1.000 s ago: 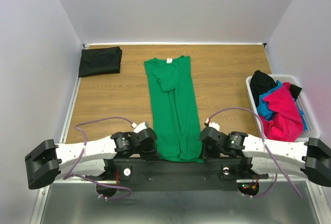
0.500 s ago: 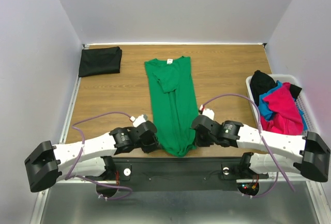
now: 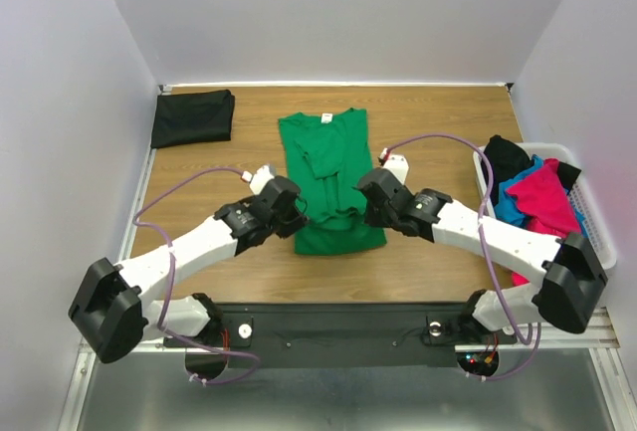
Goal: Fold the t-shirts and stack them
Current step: Fold the tshirt
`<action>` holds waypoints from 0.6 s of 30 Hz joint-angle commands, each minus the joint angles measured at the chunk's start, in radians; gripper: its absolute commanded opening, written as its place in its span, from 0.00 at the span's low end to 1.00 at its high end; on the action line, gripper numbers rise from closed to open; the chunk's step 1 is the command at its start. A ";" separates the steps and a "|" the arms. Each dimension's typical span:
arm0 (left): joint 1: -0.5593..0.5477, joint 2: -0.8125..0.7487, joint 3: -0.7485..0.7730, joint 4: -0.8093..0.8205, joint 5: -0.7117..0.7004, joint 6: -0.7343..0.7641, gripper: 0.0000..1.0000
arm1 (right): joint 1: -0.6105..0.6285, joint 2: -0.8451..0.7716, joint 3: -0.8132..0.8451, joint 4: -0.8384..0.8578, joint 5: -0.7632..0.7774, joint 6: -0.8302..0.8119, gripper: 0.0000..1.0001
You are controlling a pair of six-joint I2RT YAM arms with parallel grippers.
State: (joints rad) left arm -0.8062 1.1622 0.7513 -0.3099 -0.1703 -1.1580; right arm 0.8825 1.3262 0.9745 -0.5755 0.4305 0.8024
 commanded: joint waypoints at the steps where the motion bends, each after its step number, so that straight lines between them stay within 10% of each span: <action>1: 0.078 0.066 0.092 0.012 -0.049 0.121 0.00 | -0.053 0.051 0.078 0.123 0.048 -0.104 0.00; 18: 0.217 0.384 0.327 0.061 0.000 0.274 0.00 | -0.238 0.315 0.248 0.226 -0.076 -0.210 0.00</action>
State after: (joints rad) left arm -0.6060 1.5337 1.0210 -0.2646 -0.1654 -0.9268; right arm 0.6479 1.6264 1.1595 -0.4198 0.3672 0.6380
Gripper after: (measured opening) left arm 0.080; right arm 0.085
